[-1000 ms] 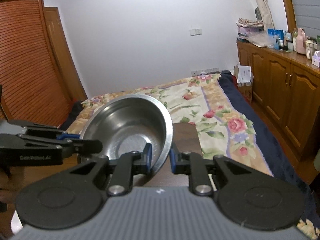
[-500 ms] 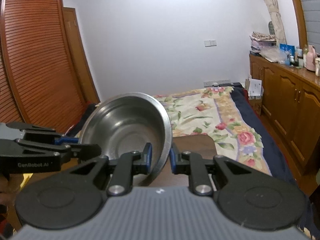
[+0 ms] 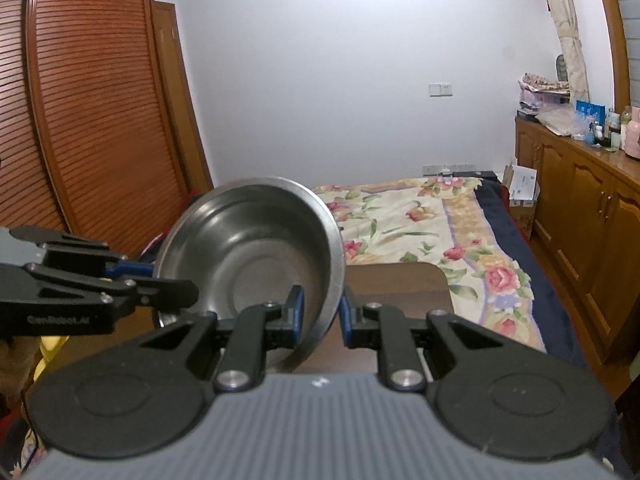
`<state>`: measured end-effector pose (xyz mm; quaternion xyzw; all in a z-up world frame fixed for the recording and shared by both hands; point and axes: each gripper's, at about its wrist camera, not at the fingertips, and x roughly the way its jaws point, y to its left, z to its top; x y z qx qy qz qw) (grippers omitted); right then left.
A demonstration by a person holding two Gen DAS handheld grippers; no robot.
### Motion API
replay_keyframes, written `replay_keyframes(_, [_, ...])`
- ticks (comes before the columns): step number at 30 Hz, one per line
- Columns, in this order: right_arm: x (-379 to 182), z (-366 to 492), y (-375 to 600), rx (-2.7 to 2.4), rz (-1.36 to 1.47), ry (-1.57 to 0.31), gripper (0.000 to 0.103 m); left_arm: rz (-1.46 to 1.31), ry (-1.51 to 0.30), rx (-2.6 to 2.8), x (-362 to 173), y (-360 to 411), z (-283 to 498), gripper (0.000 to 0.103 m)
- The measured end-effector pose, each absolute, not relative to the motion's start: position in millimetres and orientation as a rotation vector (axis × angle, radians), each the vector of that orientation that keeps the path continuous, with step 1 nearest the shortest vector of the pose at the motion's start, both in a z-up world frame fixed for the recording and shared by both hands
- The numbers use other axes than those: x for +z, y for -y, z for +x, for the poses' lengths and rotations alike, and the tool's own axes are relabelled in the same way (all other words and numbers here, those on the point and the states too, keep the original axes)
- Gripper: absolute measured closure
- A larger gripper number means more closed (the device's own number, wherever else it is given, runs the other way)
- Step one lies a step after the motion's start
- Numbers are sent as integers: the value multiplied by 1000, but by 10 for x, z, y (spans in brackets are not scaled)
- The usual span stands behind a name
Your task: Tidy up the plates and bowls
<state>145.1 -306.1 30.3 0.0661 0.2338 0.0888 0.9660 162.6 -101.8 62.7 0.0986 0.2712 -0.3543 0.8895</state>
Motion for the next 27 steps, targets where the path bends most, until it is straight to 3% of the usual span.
replay_keyframes(27, [-267,1259,2600,267,101,-606,82,190,-632,-693,-91,613,1171,81])
